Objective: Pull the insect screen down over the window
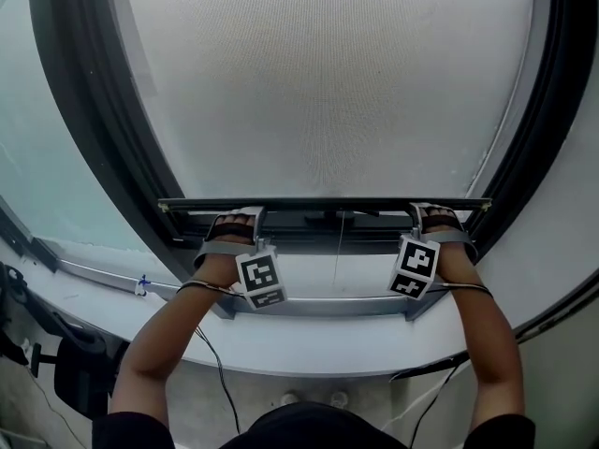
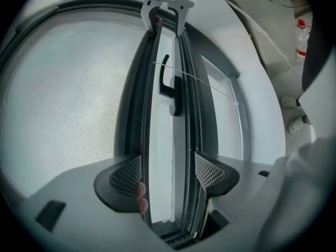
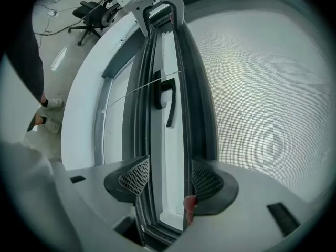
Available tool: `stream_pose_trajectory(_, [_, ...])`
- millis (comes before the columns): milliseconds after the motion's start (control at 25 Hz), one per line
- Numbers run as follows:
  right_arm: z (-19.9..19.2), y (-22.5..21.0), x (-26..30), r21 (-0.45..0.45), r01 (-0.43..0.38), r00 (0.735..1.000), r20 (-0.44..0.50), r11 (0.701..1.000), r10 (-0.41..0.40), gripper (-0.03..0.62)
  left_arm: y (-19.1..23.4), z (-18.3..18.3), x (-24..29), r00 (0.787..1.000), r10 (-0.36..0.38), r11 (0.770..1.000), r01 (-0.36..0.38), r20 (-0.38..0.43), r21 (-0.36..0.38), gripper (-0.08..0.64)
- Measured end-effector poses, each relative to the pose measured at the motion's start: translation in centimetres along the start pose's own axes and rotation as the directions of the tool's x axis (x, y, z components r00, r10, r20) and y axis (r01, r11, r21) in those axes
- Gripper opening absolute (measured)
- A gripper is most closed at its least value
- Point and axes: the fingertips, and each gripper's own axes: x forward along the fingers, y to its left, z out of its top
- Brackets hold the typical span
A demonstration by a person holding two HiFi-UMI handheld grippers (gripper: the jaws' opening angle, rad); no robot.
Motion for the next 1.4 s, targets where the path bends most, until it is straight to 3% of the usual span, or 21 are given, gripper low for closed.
stream_pose_trajectory(320, [0.1, 2.2, 1.9, 0.025, 0.080, 0.997, 0.000, 0.996, -0.080, 0.255, -2.4, -0.1, 1.5, 1.000, -0.022, 1.000, 0.022, 0.007, -0.020, 0.321])
stream_pose_trajectory(520, [0.0, 3.5, 2.6, 0.021, 0.039, 0.999, -0.010, 0.999, -0.039, 0.255, -3.7, -0.1, 2.3, 0.999, -0.040, 0.999, 0.041, -0.021, 0.013, 0.321])
stream_pose_trajectory(680, [0.0, 5.9, 3.6, 0.009, -0.014, 1.000, -0.017, 1.000, 0.014, 0.255, -6.2, -0.2, 3.2, 0.995, -0.099, 0.995, 0.099, -0.031, 0.020, 0.321])
stream_pose_trajectory(880, [-0.2, 7.5, 4.4, -0.023, -0.022, 0.999, -0.050, 0.999, 0.021, 0.255, -7.6, -1.0, 3.2, 0.983, -0.154, 0.984, 0.162, -0.096, 0.081, 0.321])
stream_pose_trajectory(1160, [-0.1, 7.7, 4.7, -0.002, -0.017, 0.999, -0.048, 1.000, 0.017, 0.255, -7.5, -1.2, 3.3, 0.983, -0.142, 0.983, 0.154, -0.118, 0.098, 0.311])
stream_pose_trajectory(1400, [0.2, 8.5, 4.4, 0.013, -0.034, 0.999, -0.036, 0.999, 0.034, 0.255, -8.6, -0.3, 3.7, 0.988, -0.143, 0.989, 0.145, -0.060, 0.032, 0.311])
